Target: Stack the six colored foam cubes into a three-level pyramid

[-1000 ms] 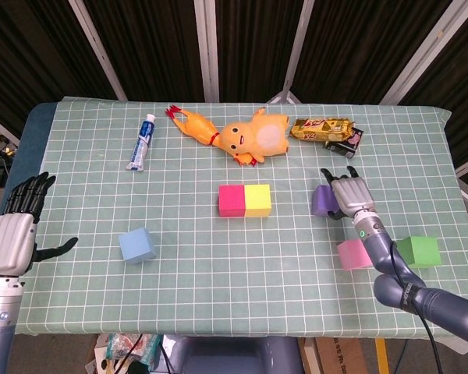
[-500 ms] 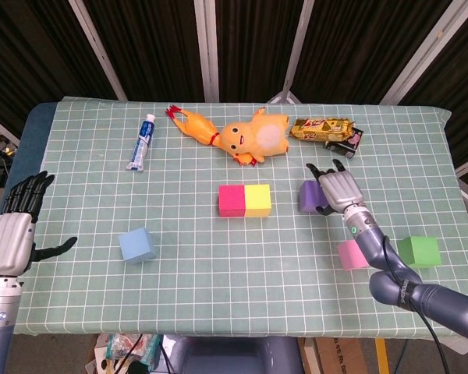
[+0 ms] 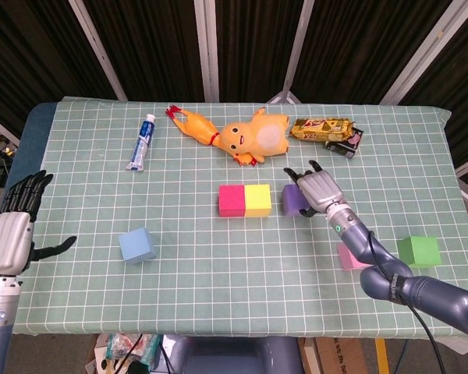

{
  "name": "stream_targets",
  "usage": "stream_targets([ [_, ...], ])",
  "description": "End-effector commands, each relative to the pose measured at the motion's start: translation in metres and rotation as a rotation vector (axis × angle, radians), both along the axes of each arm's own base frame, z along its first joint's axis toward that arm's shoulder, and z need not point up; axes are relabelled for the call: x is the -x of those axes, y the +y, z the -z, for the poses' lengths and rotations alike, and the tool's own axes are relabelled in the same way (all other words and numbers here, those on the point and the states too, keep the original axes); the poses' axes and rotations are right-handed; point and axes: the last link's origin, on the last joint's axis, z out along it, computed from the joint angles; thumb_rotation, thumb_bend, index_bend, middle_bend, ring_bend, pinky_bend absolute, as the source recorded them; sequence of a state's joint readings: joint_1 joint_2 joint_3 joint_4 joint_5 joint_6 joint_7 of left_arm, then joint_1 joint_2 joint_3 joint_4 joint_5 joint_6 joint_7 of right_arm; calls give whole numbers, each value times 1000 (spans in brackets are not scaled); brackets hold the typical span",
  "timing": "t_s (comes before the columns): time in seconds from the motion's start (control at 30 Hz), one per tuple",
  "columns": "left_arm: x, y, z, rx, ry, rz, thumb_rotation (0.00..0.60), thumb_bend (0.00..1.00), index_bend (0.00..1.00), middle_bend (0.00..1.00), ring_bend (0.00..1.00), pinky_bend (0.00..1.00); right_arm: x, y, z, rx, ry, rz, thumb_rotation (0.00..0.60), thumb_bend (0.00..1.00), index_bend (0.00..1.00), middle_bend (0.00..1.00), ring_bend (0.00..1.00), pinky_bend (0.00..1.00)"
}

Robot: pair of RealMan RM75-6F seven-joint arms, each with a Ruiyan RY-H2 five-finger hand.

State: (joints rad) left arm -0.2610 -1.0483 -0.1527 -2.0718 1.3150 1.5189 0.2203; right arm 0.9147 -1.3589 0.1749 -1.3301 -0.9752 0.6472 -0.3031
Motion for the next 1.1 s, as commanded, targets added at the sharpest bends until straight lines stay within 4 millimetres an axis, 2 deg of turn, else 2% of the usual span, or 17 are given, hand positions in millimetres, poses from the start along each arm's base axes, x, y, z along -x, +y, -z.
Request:
stream_targets([
  [0.03,1,0,0,2,-2,-3,600,109,0,19,0,21,-4,0,4,-6,7,-8,600,274,0,411,284,0],
  [0.67,7,5,-2,14,-16,-27,600,109,0,19,0,21,-23,-8,24,-27,39,-16,600,274,0,411,284,0],
  [1.1,11,8,-2,17,-15,-43,600,109,0,20,0,22,-31,-15,29,-21,58,-21,600,274,0,411,284,0],
])
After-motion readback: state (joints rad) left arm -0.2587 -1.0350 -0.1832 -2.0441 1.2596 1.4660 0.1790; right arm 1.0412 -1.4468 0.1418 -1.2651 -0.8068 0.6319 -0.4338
